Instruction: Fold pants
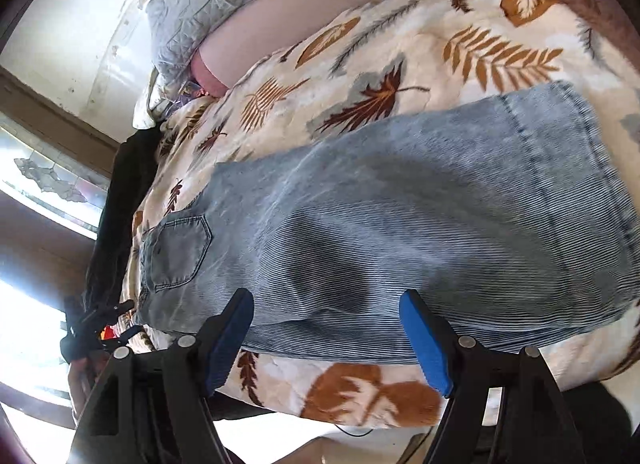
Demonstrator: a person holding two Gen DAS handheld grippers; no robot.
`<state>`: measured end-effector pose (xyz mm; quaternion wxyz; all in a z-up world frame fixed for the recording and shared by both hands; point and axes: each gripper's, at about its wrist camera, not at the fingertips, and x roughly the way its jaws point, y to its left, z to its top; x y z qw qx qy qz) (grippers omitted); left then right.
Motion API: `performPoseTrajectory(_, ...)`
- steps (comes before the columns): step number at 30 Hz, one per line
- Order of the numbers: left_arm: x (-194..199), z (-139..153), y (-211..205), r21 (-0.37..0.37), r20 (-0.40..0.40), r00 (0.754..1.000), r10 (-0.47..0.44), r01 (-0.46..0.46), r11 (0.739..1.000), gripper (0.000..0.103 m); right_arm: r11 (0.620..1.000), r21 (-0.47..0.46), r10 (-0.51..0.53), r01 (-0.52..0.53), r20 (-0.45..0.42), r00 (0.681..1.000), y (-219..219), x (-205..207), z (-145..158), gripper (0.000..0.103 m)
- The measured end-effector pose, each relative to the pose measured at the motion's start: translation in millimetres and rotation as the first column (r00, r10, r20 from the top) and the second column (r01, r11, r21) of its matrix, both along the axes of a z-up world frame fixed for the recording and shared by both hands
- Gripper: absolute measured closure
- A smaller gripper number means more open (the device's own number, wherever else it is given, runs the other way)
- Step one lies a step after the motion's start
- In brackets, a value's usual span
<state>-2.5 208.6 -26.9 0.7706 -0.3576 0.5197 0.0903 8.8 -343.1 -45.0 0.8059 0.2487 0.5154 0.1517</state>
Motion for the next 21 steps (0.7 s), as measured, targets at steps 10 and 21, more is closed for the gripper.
performPoseTrajectory(10, 0, 59, -20, 0.316, 0.144, 0.987, -0.076, 0.027, 0.949, 0.090, 0.998, -0.034, -0.055, 0.056, 0.019, 0.998, -21, 4, 18, 0.025)
performPoseTrajectory(21, 3, 22, 11, 0.331, 0.022, 1.000, -0.005, -0.003, 0.944, 0.063, 0.981, -0.191, -0.031, 0.031, 0.004, 1.000, -34, 12, 29, 0.020)
